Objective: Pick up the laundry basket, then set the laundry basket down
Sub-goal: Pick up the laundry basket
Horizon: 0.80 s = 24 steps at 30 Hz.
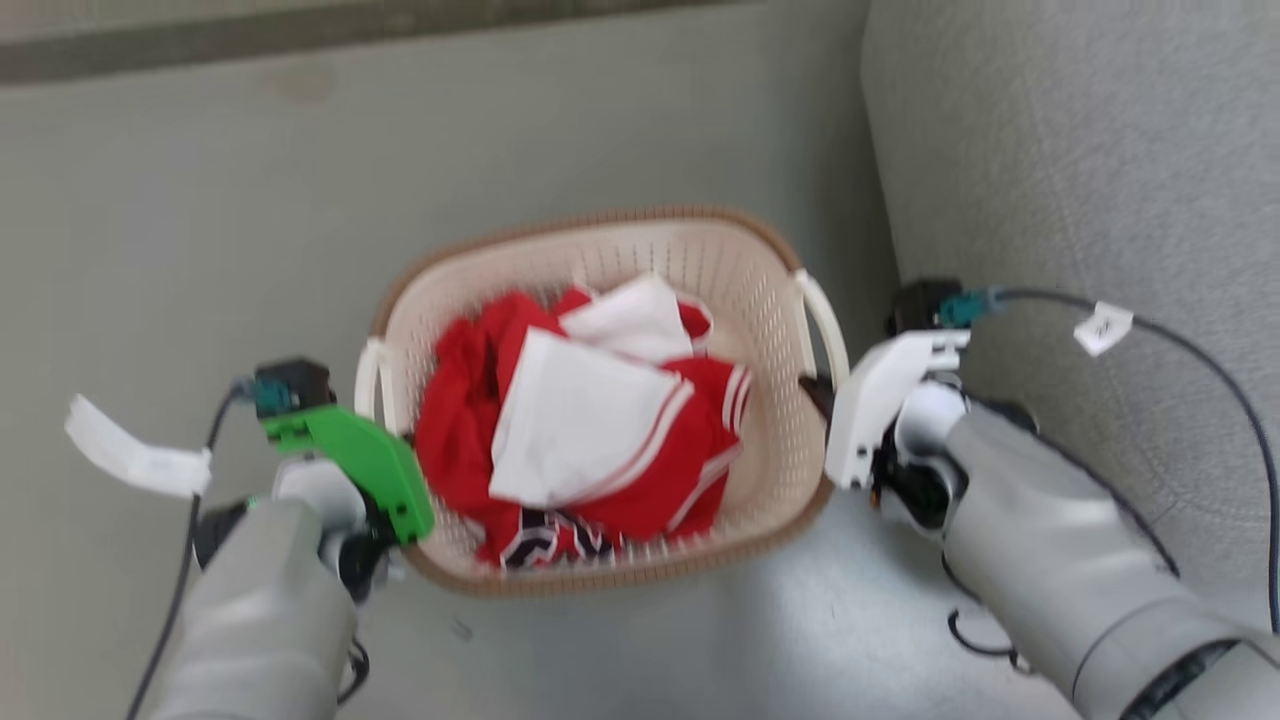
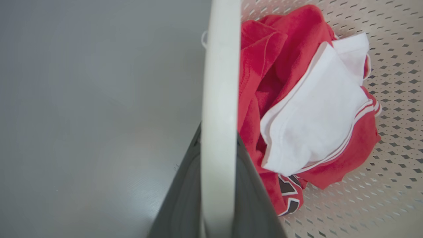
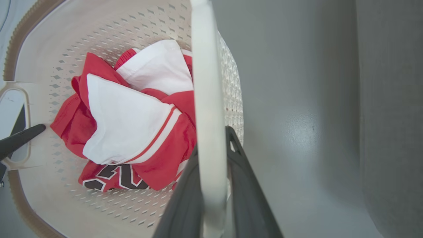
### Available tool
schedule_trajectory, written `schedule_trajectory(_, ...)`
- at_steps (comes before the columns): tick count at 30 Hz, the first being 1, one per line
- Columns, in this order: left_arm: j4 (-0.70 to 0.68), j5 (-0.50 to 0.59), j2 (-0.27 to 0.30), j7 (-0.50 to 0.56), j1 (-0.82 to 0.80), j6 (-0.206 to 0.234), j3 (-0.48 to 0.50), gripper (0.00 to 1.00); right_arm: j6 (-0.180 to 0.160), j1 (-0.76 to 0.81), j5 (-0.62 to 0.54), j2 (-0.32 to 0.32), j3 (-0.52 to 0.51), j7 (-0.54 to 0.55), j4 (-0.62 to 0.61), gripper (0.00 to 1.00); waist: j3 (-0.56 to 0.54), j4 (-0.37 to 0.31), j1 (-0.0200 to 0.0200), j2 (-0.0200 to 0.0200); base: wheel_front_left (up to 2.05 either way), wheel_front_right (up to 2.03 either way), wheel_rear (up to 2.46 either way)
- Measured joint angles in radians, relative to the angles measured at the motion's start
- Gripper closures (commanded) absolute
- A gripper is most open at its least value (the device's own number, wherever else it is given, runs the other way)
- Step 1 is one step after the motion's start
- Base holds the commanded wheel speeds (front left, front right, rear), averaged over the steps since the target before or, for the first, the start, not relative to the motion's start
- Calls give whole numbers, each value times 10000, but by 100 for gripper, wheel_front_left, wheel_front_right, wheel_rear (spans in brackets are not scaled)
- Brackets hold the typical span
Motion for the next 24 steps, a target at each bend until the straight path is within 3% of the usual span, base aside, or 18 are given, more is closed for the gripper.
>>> schedule_trajectory(24, 426, -449, -146, 401, 2334, -31, -234, 100, 0, 2459, 767, 98, 746, 558, 73, 100, -3011, 75, -1, 1, 0, 0, 0)
